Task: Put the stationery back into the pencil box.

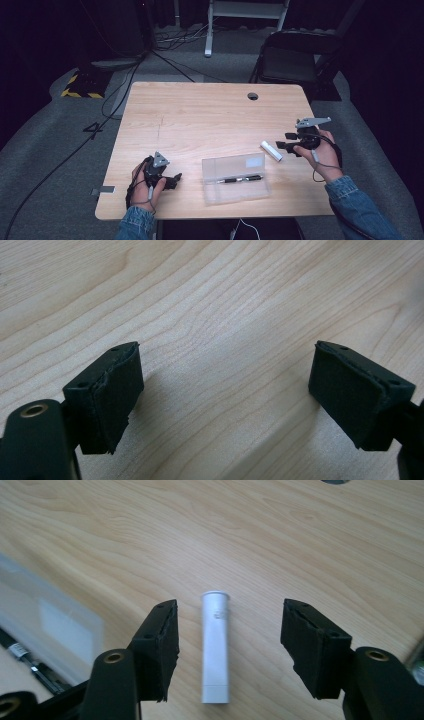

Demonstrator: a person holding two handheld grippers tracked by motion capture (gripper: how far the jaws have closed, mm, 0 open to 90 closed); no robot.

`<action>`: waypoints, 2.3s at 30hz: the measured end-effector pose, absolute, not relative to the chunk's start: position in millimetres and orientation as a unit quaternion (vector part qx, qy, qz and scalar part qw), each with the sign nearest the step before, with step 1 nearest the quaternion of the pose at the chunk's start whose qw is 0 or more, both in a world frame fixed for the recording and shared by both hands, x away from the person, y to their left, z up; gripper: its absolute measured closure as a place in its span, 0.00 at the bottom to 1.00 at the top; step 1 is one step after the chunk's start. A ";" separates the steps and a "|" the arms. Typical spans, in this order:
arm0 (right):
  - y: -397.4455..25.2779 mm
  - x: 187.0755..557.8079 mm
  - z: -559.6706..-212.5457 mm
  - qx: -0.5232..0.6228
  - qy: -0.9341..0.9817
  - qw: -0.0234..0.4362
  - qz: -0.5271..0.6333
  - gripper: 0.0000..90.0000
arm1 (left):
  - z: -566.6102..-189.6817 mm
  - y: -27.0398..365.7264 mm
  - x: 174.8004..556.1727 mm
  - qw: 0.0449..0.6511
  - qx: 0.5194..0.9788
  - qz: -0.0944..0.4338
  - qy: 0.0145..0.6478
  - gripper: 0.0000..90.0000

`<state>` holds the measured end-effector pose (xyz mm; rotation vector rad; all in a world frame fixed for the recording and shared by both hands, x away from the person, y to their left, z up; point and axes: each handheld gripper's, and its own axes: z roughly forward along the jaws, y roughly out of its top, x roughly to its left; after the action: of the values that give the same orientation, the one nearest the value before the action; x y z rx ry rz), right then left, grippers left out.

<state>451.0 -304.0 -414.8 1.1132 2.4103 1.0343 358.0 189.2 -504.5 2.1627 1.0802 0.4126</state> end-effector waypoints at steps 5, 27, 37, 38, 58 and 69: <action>-317.4 465.5 -418.1 0.416 0.823 0.160 0.353 0.42 | -504.1 189.8 358.3 0.335 0.831 0.160 0.415 0.16; -373.0 531.6 -445.6 0.531 0.765 0.199 0.307 0.39 | -504.6 190.7 358.4 0.333 0.815 0.168 0.443 0.16; -386.8 549.8 -461.1 0.569 0.746 0.192 0.287 0.39 | -504.7 190.8 358.6 0.334 0.815 0.170 0.443 0.16; -387.3 550.7 -462.1 0.571 0.746 0.191 0.286 0.38 | -504.5 190.8 358.6 0.333 0.815 0.169 0.443 0.16; -386.7 560.2 -482.5 0.591 0.743 0.183 0.255 0.42 | -504.5 190.8 358.6 0.333 0.815 0.169 0.443 0.16; -384.7 558.2 -480.4 0.574 0.759 0.184 0.247 0.55 | -504.5 190.8 358.5 0.332 0.816 0.169 0.443 0.16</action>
<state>558.2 -384.7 -480.4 1.6192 2.1388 0.6972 358.5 190.8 -504.5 2.1309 1.1564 0.4410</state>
